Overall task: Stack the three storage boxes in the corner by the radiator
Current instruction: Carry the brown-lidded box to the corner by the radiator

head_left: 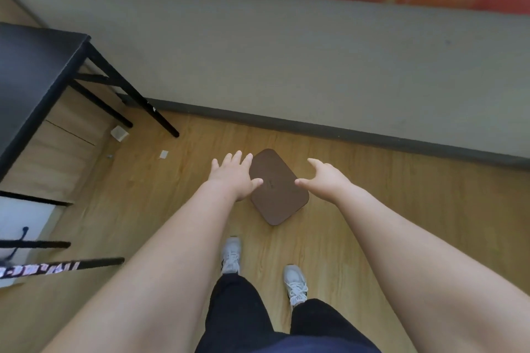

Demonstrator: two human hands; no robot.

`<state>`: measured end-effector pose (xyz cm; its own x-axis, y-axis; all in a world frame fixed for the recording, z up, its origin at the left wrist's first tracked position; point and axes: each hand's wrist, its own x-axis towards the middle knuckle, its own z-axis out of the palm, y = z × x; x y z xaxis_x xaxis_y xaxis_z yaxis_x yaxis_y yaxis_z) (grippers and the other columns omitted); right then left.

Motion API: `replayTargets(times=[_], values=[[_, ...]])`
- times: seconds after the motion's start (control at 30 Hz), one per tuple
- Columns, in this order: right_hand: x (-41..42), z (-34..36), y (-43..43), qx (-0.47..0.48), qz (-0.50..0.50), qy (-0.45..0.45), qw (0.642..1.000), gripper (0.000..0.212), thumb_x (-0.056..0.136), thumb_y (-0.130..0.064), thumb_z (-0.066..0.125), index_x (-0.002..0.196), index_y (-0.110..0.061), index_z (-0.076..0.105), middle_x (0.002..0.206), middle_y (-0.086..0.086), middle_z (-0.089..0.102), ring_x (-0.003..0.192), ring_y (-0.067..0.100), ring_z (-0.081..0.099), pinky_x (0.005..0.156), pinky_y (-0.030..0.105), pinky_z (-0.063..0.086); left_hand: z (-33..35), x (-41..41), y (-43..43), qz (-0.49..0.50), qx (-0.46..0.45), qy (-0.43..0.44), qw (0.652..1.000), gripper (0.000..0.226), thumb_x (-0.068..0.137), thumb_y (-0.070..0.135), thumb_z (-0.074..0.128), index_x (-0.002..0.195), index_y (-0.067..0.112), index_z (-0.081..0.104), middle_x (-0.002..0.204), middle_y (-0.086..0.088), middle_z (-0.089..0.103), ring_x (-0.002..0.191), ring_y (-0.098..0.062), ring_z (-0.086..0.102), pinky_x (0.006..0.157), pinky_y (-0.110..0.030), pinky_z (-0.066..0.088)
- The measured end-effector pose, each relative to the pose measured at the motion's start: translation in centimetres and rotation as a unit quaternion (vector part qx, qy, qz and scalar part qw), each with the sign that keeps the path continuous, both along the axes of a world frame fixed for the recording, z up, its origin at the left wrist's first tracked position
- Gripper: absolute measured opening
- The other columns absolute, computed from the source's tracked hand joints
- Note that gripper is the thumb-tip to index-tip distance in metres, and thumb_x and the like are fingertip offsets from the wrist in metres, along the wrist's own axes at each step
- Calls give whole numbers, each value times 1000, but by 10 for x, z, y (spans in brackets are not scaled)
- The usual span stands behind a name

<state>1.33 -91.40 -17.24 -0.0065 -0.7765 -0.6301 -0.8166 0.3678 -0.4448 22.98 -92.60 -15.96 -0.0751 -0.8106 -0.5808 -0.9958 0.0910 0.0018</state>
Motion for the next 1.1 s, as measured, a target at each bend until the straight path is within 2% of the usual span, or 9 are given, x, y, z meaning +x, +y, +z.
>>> replayTargets(times=[0.1, 0.2, 0.37, 0.5, 0.6, 0.7, 0.87, 1.1], values=[[7, -8, -21, 11, -43, -7, 999, 78, 88, -49, 58, 153, -28, 21, 150, 4, 40, 122, 26, 53, 84, 35, 50, -10, 8, -39, -37, 10, 2, 999, 74, 95, 58, 34, 153, 25, 3, 161, -5, 1, 148, -26, 0, 117, -53, 4], [18, -20, -39, 25, -109, -20, 994, 77, 88, -48, 59, 153, -28, 22, 152, 3, 38, 130, 26, 47, 81, 32, 43, -22, 17, -78, -82, 31, -3, 996, 73, 95, 57, 34, 153, 25, 4, 161, -5, 1, 148, -26, 1, 117, -53, 4], [46, -43, -54, 59, -219, -61, 972, 78, 88, -46, 62, 153, -23, 24, 156, 4, 34, 139, 26, 39, 101, 37, 40, -36, 29, -130, -158, 52, -21, 986, 73, 95, 58, 35, 153, 25, 4, 161, -5, 3, 148, -26, 2, 117, -52, 4], [72, -59, -66, 53, -271, -93, 956, 79, 87, -45, 64, 152, -21, 26, 153, 3, 39, 136, 24, 43, 92, 30, 38, -52, 29, -160, -198, 64, -22, 978, 72, 95, 57, 37, 153, 26, 7, 161, -5, 6, 148, -26, 5, 118, -51, 6], [77, -75, -69, 51, -305, -99, 946, 79, 87, -44, 65, 152, -20, 26, 152, 3, 40, 136, 23, 43, 92, 29, 38, -71, 27, -171, -218, 82, -28, 972, 72, 96, 56, 37, 153, 25, 8, 161, -5, 9, 147, -26, 9, 119, -50, 9], [72, -95, -69, 53, -337, -101, 935, 78, 87, -44, 64, 151, -20, 28, 150, 4, 42, 135, 23, 44, 89, 29, 37, -93, 22, -175, -219, 86, -25, 972, 70, 96, 54, 37, 153, 24, 10, 160, -4, 13, 146, -26, 15, 118, -48, 15], [62, -153, -64, 71, -399, -128, 905, 78, 87, -42, 65, 151, -20, 28, 151, 3, 41, 137, 22, 43, 107, 37, 39, -146, 14, -182, -211, 87, 1, 974, 67, 97, 49, 38, 153, 22, 13, 159, -4, 19, 143, -25, 23, 115, -44, 24], [60, -259, -55, 94, -464, -139, 870, 79, 87, -38, 67, 152, -20, 26, 153, 6, 39, 138, 24, 41, 104, 33, 37, -249, 2, -188, -171, 81, 33, 981, 63, 98, 42, 42, 152, 19, 19, 156, -3, 28, 140, -24, 29, 109, -41, 34]])
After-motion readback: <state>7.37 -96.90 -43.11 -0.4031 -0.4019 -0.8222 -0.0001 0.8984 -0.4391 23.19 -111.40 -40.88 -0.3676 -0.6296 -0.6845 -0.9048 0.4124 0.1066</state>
